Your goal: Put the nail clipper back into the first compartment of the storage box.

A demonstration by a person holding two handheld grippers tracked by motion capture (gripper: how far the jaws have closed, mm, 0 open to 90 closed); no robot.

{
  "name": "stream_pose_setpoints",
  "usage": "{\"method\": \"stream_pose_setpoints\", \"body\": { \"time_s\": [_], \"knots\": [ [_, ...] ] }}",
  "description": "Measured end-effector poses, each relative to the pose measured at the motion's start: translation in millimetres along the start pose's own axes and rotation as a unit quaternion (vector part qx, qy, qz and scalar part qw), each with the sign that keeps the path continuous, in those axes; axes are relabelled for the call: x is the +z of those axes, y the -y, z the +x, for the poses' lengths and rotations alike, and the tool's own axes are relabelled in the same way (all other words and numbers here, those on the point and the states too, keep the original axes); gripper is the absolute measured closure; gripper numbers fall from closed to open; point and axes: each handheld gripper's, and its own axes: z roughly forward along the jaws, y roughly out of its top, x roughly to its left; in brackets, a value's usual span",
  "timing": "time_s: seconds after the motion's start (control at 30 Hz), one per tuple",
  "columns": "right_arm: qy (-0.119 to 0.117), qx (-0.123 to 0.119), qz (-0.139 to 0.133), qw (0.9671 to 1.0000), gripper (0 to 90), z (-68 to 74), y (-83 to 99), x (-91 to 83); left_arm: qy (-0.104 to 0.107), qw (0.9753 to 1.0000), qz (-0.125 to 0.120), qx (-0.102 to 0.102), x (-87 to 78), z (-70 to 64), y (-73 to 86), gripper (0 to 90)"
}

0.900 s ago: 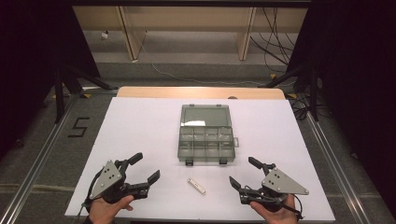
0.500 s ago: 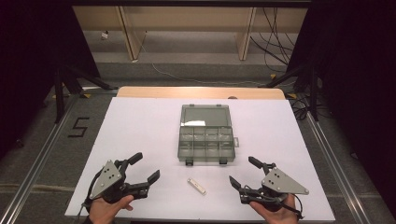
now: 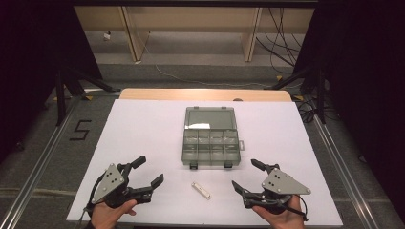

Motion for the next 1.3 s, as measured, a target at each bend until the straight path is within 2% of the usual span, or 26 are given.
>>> {"method": "stream_pose_setpoints", "body": {
  "time_s": [0.03,0.27,0.43,0.67,0.8,0.9,1.03,1.07,1.17,1.3],
  "knots": [
    [-0.001,0.005,0.004,1.0000,15.5,0.5,-0.4,1.1,0.000,1.0000,0.000,0.000,0.1,0.0,0.0,15.6],
    [-0.017,-0.004,0.037,0.9992,15.7,-1.0,-8.7,4.3,-0.002,1.0000,0.001,0.002,0.4,0.0,0.1,15.7],
    [-0.031,0.005,0.052,0.9982,16.5,-1.5,-12.6,8.5,-0.002,1.0000,0.001,0.001,0.3,0.3,0.3,15.6],
    [-0.066,-0.017,0.069,0.9953,21.2,3.7,-23.6,24.7,-0.002,1.0000,0.002,0.003,0.1,0.1,0.0,15.6],
    [-0.074,-0.024,0.083,0.9935,20.2,6.0,-29.2,33.8,-0.003,1.0000,0.003,0.002,0.2,0.5,0.4,15.6],
    [-0.079,-0.030,0.099,0.9915,19.3,7.8,-32.1,41.5,-0.003,1.0000,0.003,0.002,0.3,0.5,0.3,15.6],
    [-0.098,-0.033,0.123,0.9871,19.7,9.9,-32.3,53.1,-0.002,1.0000,0.003,0.002,0.5,0.6,0.5,15.6],
    [-0.093,-0.036,0.126,0.9870,19.7,11.3,-32.4,55.8,-0.003,1.0000,0.003,0.002,0.4,0.7,0.5,15.6],
    [-0.102,-0.044,0.137,0.9844,19.7,15.1,-33.5,64.0,-0.002,1.0000,0.004,0.002,0.7,1.1,0.6,15.6],
    [-0.120,-0.050,0.156,0.9791,20.6,19.7,-34.8,76.8,-0.001,1.0000,0.004,0.002,0.9,0.7,0.6,15.6]
  ]
}}
